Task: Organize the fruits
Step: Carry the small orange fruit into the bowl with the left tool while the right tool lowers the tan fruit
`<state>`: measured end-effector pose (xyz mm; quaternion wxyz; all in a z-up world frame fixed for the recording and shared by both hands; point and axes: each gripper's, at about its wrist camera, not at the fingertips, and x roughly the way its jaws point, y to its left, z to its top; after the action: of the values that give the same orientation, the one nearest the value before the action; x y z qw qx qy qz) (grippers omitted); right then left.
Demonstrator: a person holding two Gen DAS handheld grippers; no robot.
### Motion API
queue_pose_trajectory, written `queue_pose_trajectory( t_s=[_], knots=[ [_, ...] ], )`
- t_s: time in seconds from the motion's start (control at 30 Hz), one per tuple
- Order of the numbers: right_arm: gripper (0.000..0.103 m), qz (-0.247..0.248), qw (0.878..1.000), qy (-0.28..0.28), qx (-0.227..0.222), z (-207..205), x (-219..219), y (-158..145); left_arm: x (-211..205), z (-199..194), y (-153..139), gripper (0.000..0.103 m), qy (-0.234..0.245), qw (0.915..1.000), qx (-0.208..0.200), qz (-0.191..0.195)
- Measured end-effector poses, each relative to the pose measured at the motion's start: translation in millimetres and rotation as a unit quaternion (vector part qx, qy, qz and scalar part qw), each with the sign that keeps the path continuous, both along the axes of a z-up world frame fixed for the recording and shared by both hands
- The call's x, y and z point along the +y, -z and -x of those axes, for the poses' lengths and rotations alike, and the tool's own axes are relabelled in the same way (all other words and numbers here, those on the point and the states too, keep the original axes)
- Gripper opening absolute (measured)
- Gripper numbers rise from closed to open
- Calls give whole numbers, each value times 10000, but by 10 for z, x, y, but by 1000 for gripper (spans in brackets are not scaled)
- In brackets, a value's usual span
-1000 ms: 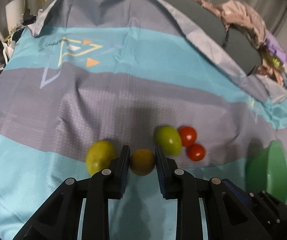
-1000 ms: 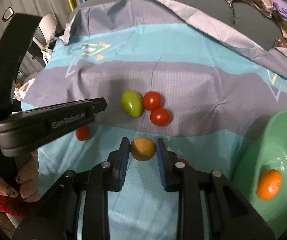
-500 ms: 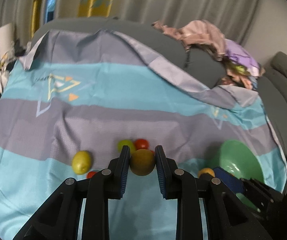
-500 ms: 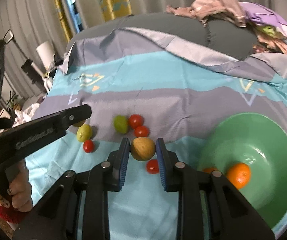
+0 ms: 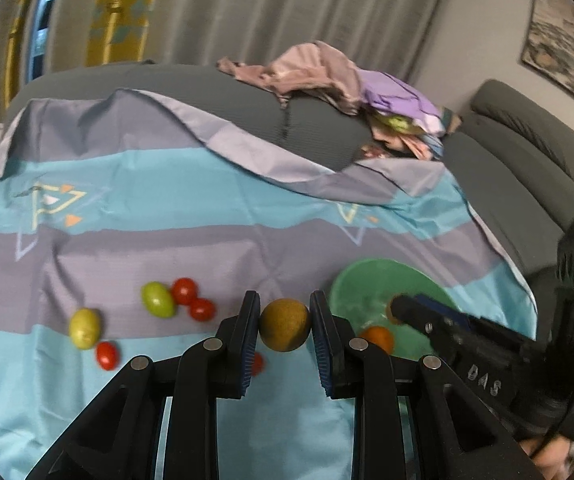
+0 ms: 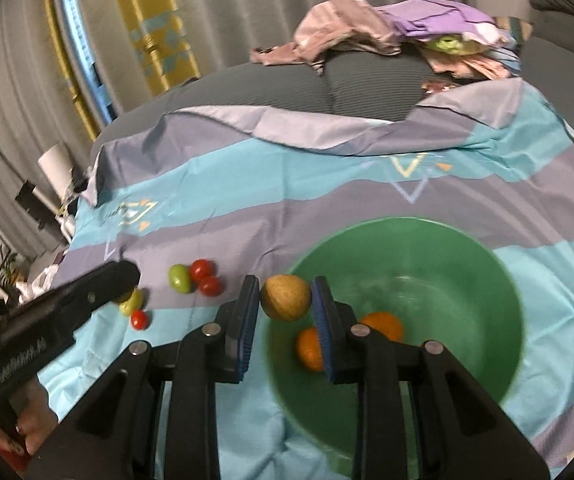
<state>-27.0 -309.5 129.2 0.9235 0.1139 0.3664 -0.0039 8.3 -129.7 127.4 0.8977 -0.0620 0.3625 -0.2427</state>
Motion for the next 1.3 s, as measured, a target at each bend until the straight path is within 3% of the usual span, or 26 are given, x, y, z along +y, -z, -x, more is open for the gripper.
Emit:
queue_pose_trajectory(
  t_s=[0.37, 0.77, 1.3],
  knots=[
    [28, -68, 9993, 344, 163, 13, -297, 74, -393, 42, 214, 27, 473, 9988, 73, -65],
    [28, -190, 9983, 426, 351, -29, -436, 167, -577, 109, 363, 27, 881, 9957, 255, 153],
    [28, -316, 9949, 602, 742, -140, -599, 372, -803, 177, 474, 27, 1311, 9908, 321, 53]
  ],
)
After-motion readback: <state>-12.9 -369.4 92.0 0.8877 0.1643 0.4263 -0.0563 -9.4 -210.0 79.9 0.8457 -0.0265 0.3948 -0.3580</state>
